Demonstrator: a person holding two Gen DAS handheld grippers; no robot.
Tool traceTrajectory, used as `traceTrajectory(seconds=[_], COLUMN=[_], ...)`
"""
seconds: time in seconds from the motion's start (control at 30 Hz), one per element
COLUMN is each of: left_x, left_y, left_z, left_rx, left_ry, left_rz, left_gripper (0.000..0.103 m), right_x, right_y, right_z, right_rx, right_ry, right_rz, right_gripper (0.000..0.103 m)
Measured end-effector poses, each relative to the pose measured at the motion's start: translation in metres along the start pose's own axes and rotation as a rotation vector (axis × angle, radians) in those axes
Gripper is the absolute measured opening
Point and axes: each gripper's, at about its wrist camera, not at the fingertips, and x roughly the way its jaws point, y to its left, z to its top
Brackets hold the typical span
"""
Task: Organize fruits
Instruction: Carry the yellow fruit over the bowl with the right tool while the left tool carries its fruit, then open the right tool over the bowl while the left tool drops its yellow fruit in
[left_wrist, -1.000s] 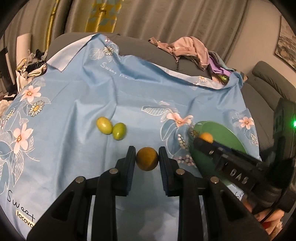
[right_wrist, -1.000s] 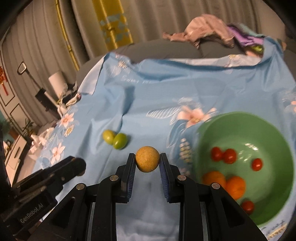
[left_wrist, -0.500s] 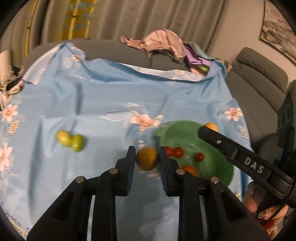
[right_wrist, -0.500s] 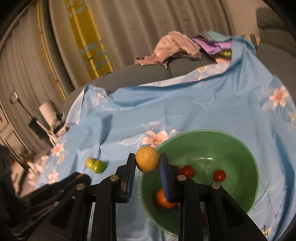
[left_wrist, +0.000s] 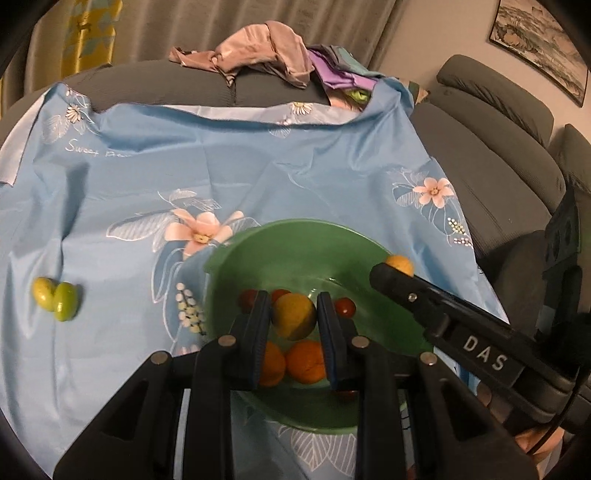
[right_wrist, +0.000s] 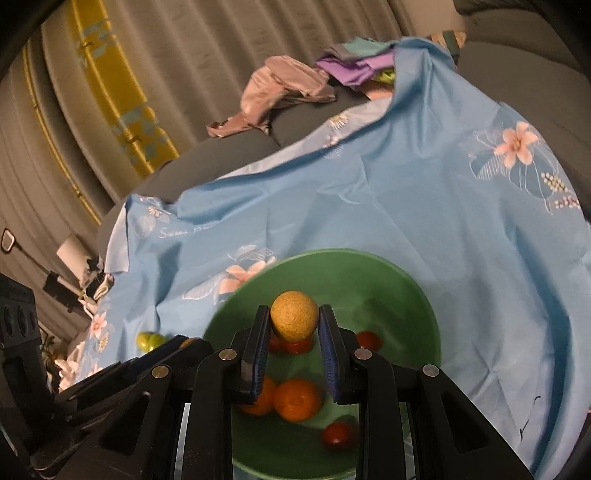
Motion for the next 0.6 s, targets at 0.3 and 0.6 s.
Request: traceTrajectory(seconds=[0.3, 0.6], left_x=[0.021, 0.027], left_y=[0.005, -0.003], left_z=[-0.006, -0.013], left_rx=[-0.026, 0.002], left_ry=[0.052, 0.073], left_rz=[0.026, 0.030], left_gripper=[0.026, 0.026], right_x=[0.018, 0.019], right_y=[-0.005, -0.010], right_z=[-0.003, -0.003], right_rx=[-0.022, -0.015], right_ry=[0.069, 0.082], right_rz=[-0.098, -0.122], right_gripper=[0.028, 0.028])
